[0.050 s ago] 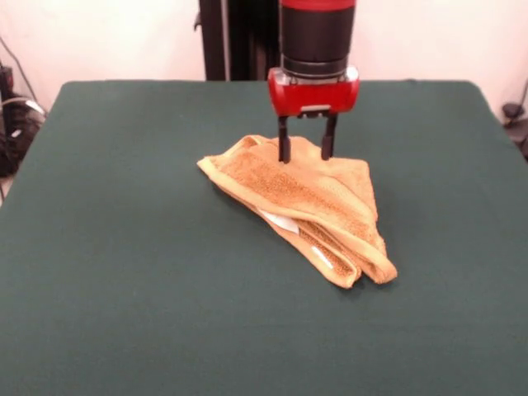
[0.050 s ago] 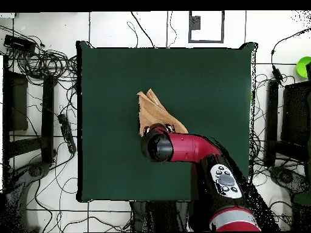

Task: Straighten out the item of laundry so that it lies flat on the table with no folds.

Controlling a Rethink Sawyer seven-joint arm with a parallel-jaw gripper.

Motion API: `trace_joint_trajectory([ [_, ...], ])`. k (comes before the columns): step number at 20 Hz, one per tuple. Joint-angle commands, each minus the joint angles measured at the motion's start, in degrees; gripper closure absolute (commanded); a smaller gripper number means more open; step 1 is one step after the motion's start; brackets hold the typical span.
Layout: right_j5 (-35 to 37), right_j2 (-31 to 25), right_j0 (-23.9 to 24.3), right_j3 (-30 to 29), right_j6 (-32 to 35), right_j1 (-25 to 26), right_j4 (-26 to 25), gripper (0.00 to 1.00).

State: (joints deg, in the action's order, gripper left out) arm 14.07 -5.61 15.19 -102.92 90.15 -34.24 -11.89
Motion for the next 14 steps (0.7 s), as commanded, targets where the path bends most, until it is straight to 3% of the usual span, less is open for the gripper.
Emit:
trace_joint_trajectory([
  [1, 0.4, -5.5, -0.2, 2.3, 0.5, 5.0, -4.7, 0.0],
  [14, -7.6, -4.2, 1.6, 1.1, 3.9, 9.4, -12.2, 0.0],
])
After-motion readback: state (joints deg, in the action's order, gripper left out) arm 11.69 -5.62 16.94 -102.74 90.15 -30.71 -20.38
